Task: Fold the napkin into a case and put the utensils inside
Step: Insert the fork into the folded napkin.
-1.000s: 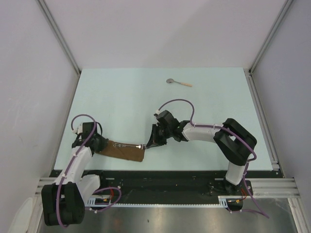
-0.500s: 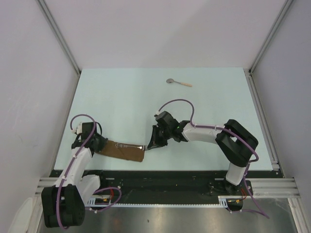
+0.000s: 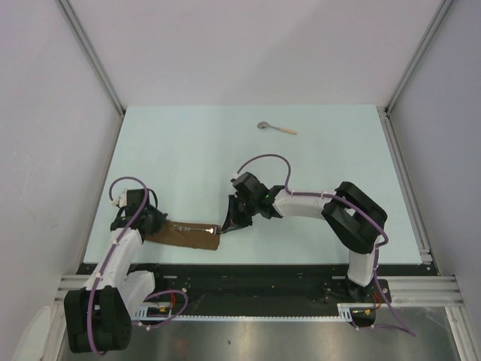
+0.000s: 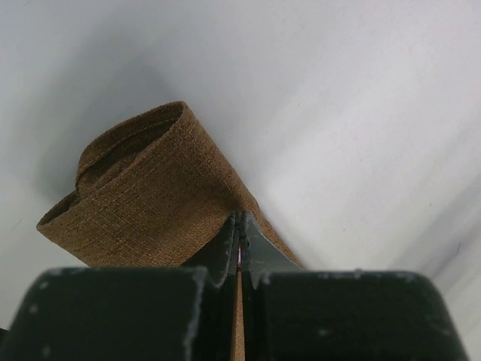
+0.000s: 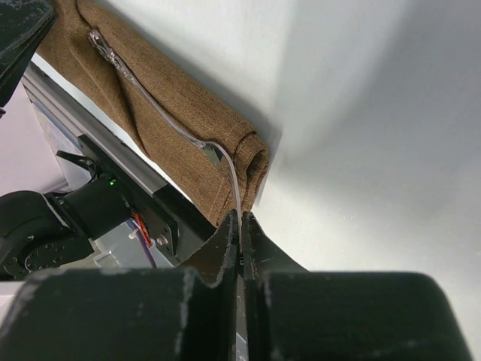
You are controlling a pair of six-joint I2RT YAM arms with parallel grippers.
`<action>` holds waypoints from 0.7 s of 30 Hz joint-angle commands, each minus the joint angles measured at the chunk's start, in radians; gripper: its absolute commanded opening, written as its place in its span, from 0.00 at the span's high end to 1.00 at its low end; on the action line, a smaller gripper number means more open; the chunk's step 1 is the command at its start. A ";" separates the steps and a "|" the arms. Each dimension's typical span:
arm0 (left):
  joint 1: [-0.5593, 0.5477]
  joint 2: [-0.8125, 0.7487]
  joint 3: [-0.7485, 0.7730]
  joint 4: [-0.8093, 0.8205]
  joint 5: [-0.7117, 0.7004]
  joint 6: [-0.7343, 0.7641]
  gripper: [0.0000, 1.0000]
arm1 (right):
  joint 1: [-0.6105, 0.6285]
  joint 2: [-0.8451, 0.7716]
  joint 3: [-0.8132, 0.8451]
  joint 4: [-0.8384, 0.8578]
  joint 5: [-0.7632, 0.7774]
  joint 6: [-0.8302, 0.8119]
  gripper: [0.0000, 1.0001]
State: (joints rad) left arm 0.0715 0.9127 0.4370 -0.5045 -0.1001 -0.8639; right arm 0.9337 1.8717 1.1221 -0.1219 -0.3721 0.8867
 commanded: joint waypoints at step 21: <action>0.008 -0.035 0.019 -0.037 -0.066 -0.001 1.00 | 0.007 0.007 0.047 -0.024 -0.011 -0.058 1.00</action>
State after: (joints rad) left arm 0.0719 0.8921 0.4374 -0.5415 -0.1482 -0.8642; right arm 0.9310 1.8427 1.1137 -0.1677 -0.3637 0.8299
